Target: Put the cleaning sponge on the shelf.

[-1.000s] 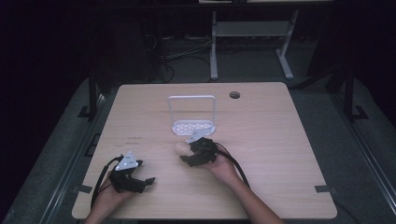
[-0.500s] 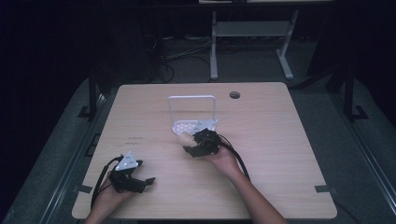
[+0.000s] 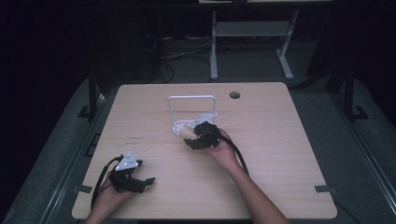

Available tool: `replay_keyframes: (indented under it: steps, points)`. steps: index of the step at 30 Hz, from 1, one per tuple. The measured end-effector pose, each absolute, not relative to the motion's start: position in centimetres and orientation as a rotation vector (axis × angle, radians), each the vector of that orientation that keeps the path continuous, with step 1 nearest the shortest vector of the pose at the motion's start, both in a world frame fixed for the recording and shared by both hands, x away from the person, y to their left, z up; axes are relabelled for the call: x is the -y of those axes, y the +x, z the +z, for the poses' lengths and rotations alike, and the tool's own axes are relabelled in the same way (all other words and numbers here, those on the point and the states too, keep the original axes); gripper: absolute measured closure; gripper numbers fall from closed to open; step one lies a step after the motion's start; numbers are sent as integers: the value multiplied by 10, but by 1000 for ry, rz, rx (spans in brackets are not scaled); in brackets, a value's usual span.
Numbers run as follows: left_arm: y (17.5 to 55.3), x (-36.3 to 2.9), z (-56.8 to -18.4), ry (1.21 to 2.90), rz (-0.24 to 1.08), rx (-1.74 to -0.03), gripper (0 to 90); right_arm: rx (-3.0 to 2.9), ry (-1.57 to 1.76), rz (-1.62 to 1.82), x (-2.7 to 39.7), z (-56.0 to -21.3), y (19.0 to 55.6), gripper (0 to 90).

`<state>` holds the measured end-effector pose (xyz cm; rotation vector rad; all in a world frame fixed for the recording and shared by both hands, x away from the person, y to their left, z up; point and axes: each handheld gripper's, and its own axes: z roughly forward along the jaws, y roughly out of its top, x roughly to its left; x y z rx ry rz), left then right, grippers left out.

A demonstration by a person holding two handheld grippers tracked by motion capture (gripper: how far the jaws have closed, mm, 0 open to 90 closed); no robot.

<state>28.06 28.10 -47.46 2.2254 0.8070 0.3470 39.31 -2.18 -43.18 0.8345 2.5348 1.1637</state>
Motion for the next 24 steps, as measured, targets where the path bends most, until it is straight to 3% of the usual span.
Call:
replay_keyframes:
  steps: [24]
  points:
    - [281, -281, -475, 2225, 345, -806, 130, -2482, 903, 1105, 14, -438, 431, 408]
